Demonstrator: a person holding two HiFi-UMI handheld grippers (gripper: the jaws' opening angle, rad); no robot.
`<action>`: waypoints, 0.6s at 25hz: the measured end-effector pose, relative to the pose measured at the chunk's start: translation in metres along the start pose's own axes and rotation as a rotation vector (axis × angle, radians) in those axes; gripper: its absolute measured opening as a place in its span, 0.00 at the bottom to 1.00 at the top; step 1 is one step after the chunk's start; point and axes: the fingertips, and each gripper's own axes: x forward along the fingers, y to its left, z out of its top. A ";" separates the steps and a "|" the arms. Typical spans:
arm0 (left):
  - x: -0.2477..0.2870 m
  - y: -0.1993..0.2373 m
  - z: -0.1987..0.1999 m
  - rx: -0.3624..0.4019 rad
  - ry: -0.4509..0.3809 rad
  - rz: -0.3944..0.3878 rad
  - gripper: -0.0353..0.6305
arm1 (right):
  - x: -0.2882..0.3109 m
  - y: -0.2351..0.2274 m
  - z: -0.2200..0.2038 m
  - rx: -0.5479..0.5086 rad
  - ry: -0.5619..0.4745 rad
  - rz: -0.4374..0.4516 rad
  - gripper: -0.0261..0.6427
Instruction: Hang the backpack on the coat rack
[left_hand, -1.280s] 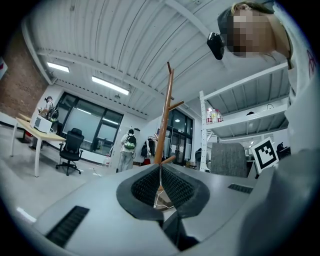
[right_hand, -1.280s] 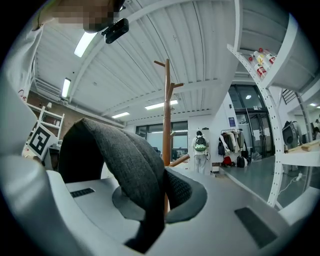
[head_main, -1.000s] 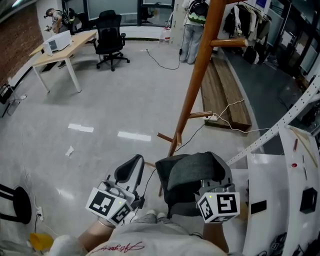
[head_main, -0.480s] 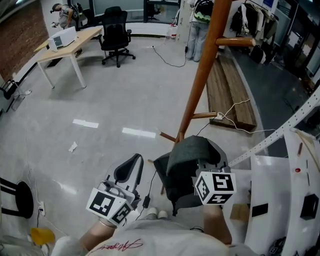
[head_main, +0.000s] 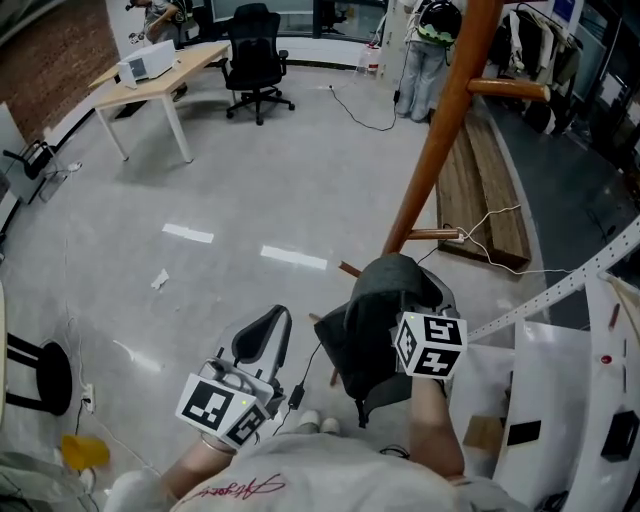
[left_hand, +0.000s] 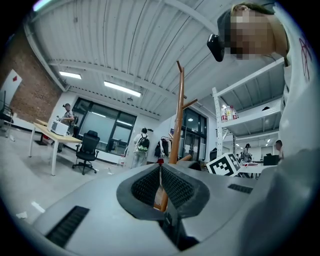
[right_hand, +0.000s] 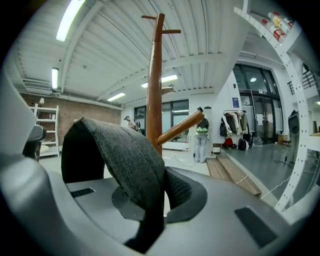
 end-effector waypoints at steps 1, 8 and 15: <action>-0.001 0.001 -0.001 0.000 0.002 0.006 0.08 | 0.004 0.000 -0.004 -0.001 0.012 0.000 0.09; -0.005 0.005 -0.004 -0.011 0.011 0.031 0.08 | 0.021 -0.002 -0.033 0.017 0.082 0.001 0.09; -0.010 0.011 -0.007 -0.009 0.023 0.047 0.09 | 0.037 -0.001 -0.057 0.039 0.137 -0.001 0.09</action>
